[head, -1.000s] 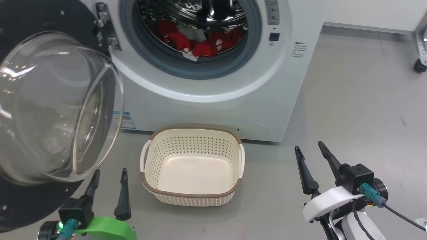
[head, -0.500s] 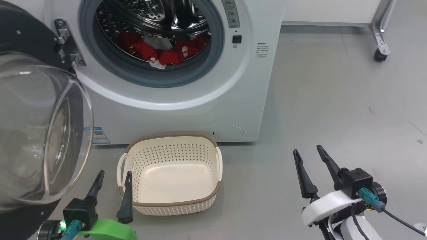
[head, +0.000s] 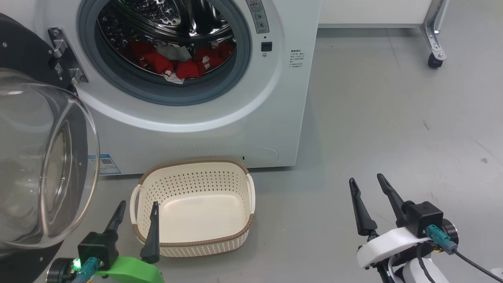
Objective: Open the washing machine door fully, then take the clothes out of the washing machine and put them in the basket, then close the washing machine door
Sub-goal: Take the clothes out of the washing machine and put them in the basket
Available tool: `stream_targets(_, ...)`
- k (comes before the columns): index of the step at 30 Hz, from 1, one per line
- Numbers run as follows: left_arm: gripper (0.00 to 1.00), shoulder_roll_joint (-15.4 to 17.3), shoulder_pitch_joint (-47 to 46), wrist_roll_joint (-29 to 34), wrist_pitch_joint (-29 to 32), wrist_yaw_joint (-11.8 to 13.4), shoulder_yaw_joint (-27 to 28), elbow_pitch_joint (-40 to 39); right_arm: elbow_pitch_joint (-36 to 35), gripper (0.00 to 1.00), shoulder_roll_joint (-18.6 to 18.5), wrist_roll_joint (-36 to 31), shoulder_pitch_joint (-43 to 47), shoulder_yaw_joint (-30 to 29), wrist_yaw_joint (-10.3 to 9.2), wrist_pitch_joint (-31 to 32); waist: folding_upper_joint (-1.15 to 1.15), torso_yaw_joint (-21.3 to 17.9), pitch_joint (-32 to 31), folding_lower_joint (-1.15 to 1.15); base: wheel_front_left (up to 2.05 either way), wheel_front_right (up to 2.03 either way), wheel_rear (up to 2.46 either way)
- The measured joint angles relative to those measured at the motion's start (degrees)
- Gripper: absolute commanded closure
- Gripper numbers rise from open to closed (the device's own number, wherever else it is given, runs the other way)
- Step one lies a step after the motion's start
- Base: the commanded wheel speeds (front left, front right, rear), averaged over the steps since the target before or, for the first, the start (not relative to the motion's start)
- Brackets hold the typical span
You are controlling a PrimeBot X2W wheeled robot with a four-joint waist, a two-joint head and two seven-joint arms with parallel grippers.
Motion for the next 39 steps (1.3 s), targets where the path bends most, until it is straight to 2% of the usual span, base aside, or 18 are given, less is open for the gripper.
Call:
stream_targets(24, 0.0, -0.03, 0.29, 1.56, 0.98, 0.22, 0.13, -2.75, -1.31, 0.0, 0.01, 1.05, 0.14, 1.07, -0.93, 0.0, 0.0, -0.83, 0.54, 0.0, 0.02, -0.02, 0.0)
stream_targets(39, 0.0, -0.08, 0.37, 2.02, 1.0, 0.54, 0.24, -3.37, -1.46, 0.0, 0.01, 1.22, 0.14, 1.22, -1.01, 0.0, 0.0, -1.28, 0.92, 0.0, 0.51, -0.51, 0.0)
